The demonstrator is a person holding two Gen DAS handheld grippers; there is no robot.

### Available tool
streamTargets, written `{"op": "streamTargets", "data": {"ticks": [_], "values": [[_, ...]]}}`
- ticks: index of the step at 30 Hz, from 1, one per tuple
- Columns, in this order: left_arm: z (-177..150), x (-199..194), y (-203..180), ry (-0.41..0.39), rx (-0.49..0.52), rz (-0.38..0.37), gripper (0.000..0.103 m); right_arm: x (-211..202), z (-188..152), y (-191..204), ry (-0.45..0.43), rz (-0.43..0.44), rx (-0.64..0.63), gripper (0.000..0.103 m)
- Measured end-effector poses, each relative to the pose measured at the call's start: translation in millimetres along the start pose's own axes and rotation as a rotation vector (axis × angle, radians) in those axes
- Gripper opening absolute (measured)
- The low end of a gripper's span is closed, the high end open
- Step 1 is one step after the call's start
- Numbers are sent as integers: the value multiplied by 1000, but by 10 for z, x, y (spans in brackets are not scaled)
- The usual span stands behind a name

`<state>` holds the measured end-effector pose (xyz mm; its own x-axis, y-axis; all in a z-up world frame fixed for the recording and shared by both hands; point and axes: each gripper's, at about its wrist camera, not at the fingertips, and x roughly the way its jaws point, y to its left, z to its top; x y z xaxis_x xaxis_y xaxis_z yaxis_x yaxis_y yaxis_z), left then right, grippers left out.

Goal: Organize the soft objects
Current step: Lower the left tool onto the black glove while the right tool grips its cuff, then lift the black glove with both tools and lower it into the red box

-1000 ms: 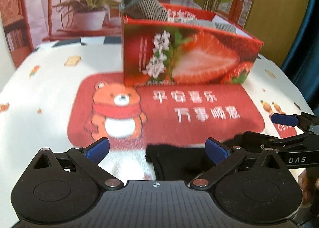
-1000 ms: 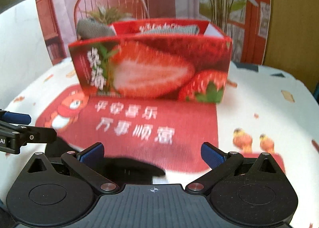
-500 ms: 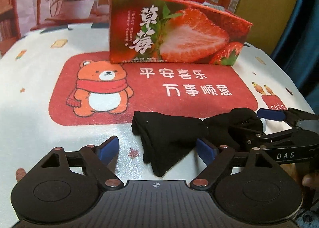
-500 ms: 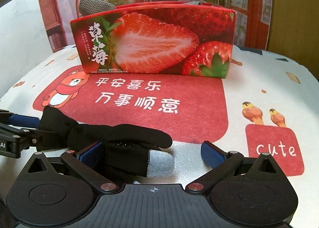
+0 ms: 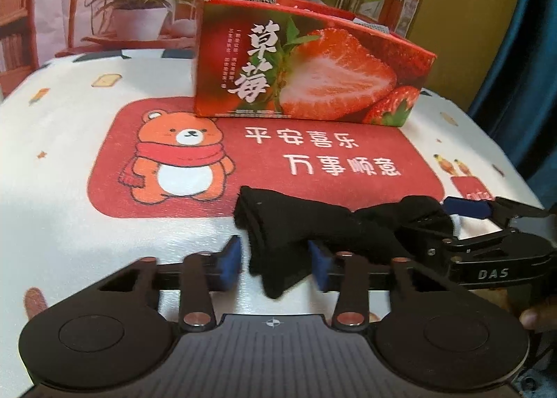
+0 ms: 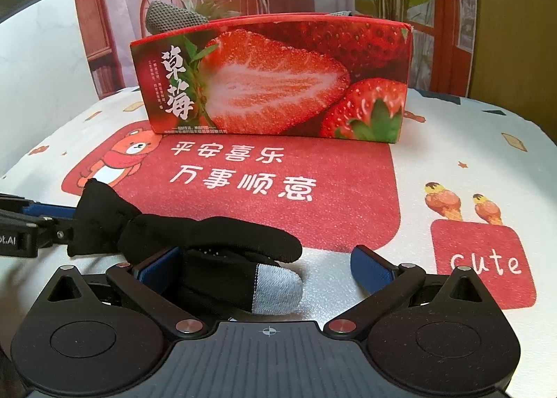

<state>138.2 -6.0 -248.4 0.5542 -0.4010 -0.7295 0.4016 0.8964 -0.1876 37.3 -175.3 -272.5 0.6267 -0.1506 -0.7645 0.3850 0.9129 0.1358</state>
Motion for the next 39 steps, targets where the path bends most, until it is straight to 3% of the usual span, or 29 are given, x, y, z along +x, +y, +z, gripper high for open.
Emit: {"op": "streamTargets", "data": {"ticks": [5, 12, 14, 19, 23, 28, 31, 39], "values": [[-12, 12, -33, 4, 11, -19, 27, -1, -2, 3, -1, 2, -1, 103], [-18, 20, -13, 13, 3, -39, 25, -6, 7, 3, 9, 9, -6, 102], [-16, 26, -9, 15, 1, -41, 25, -19, 6, 14, 11, 16, -13, 98], [-20, 26, 2, 17, -1, -44, 25, -93, 3, 64, 8, 64, -32, 67], [-21, 28, 0, 17, -3, -46, 25, -131, 18, 92, 23, 97, -22, 51], [-29, 26, -1, 18, -3, -48, 25, -162, 28, 113, 46, 144, 4, 24], [-29, 25, -3, 20, -5, -51, 23, -163, 43, 142, 53, 156, 5, 17], [125, -113, 3, -37, -28, -85, 21, -228, 230, 72, 21, 165, 67, 14]]}}
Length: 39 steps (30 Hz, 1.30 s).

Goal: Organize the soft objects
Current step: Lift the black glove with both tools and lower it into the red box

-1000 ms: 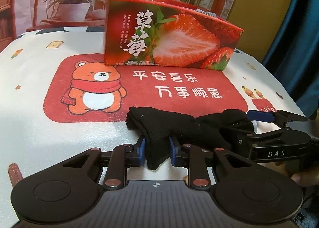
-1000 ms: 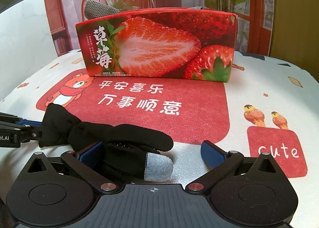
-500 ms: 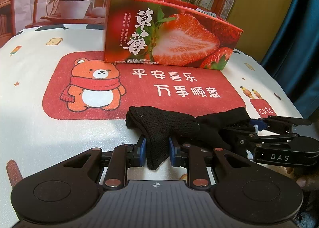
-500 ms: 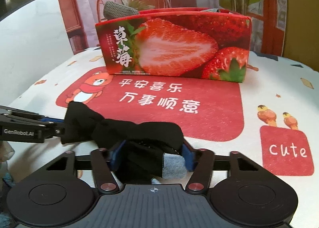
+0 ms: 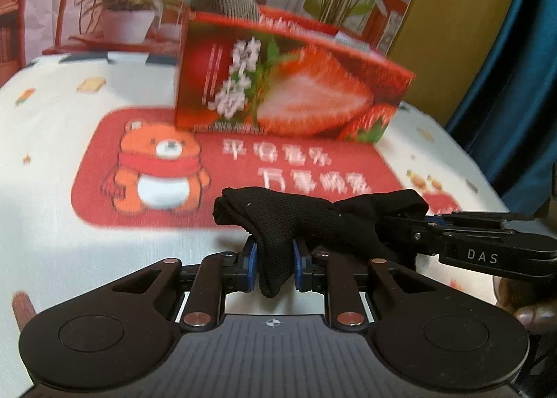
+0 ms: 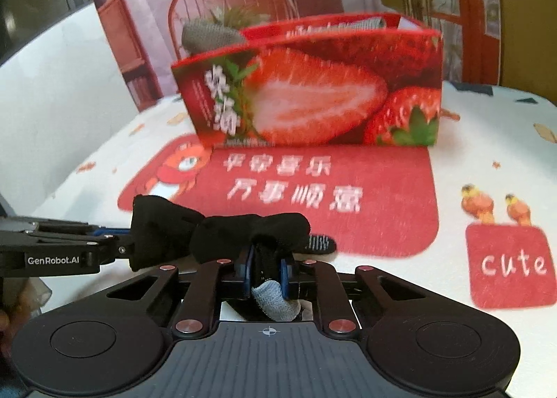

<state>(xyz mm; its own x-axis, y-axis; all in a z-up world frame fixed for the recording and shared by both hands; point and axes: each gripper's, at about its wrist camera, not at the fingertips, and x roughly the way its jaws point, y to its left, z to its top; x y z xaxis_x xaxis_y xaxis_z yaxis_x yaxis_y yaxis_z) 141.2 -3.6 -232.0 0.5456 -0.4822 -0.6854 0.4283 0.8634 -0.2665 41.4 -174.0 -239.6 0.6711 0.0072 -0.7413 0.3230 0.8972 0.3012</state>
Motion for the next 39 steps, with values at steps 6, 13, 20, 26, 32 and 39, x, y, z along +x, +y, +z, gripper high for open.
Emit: {"op": "streamTargets", "data": {"ticks": [6, 13, 20, 26, 32, 39], "values": [[414, -171, -80, -96, -4, -28, 21, -158, 426, -37, -103, 13, -3, 14], [1068, -231, -219, -192, 24, -48, 21, -226, 1173, -81, -196, 2, -69, 14], [1676, -13, -275, -212, 39, -41, 21, -39, 1867, -111, -234, -53, -181, 13], [1923, 513, -136, -113, -30, -48, 21, 432, 2154, -258, -177, -105, -198, 14], [2004, 1018, 19, 0, -87, -70, 22, 997, 2155, -497, -21, -122, -113, 14], [1956, 1201, 92, 34, -83, -85, 23, 1367, 2147, -701, 93, -112, -19, 14]]}}
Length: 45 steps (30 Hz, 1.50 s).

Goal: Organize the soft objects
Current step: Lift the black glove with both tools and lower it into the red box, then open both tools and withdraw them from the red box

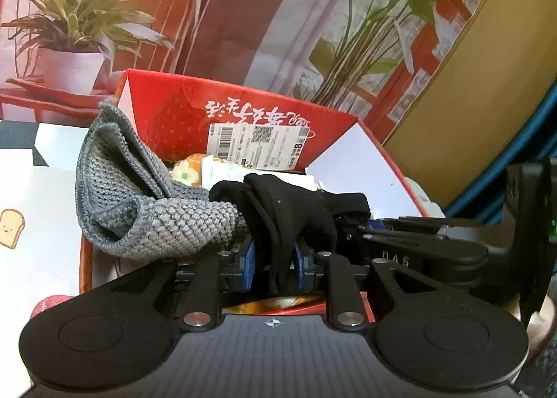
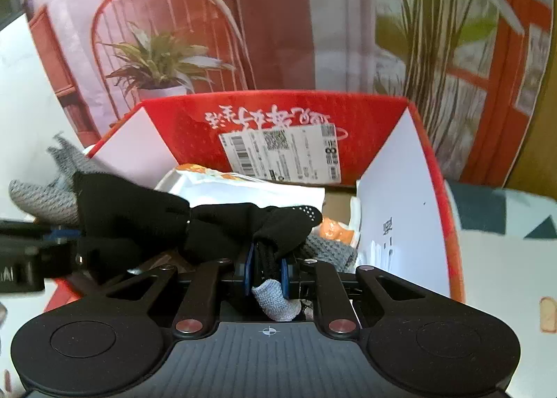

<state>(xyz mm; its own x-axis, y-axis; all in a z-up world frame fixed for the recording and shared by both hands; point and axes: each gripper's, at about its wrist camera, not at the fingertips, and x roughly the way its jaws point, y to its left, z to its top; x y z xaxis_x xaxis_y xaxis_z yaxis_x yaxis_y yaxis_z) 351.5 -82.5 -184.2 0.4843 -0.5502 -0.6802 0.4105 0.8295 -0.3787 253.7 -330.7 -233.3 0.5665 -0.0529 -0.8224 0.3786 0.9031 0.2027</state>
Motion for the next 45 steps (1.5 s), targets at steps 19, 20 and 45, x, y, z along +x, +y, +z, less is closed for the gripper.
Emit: {"op": "streamTargets", "data": {"ticks": [19, 20, 45], "values": [[83, -631, -259, -145, 118, 156, 96, -386, 23, -27, -79, -49, 39, 54], [87, -686, -284, -153, 125, 177, 98, -451, 24, -22, -95, -58, 37, 58], [-333, -2168, -811, -353, 142, 367, 103, -2314, -379, 461, -406, -35, 12, 103]]}}
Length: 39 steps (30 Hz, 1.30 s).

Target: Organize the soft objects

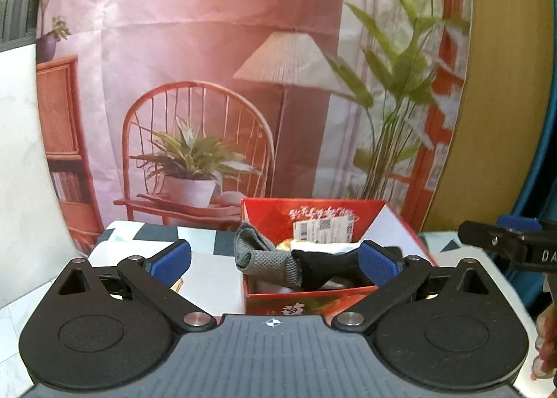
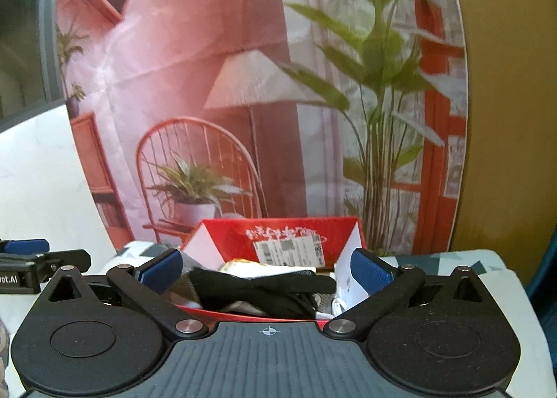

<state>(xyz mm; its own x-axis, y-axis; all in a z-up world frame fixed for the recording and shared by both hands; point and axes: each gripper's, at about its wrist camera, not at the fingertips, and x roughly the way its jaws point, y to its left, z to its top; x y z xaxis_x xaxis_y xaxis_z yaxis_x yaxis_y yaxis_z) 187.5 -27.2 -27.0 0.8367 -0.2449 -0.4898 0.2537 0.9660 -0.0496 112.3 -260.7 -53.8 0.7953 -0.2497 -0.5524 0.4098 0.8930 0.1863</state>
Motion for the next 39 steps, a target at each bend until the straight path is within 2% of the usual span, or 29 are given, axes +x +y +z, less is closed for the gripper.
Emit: {"op": "streamTargets", "data": {"ticks": [5, 12, 15, 18, 23, 27, 39], "values": [[31, -383, -48, -46, 22, 17, 103, -351, 57, 182, -7, -3, -57, 103], [52, -937, -66, -94, 17, 42, 103, -841, 40, 330, -36, -23, -56, 103], [44, -1201, -94, -129, 37, 64, 103, -1052, 0, 412, -46, -57, -69, 103], [36, -1403, -155, -147, 67, 82, 103, -1262, -44, 449, -63, -51, -51, 103], [23, -1569, -232, -162, 89, 103, 103, -1511, -94, 454, -88, -54, -14, 103], [-22, -1621, -250, -160, 88, 113, 103, -1633, -92, 493, -96, -82, -34, 103], [-48, -1629, -203, -146, 68, 116, 103, -1723, -69, 495, -102, -85, -27, 103]]}}
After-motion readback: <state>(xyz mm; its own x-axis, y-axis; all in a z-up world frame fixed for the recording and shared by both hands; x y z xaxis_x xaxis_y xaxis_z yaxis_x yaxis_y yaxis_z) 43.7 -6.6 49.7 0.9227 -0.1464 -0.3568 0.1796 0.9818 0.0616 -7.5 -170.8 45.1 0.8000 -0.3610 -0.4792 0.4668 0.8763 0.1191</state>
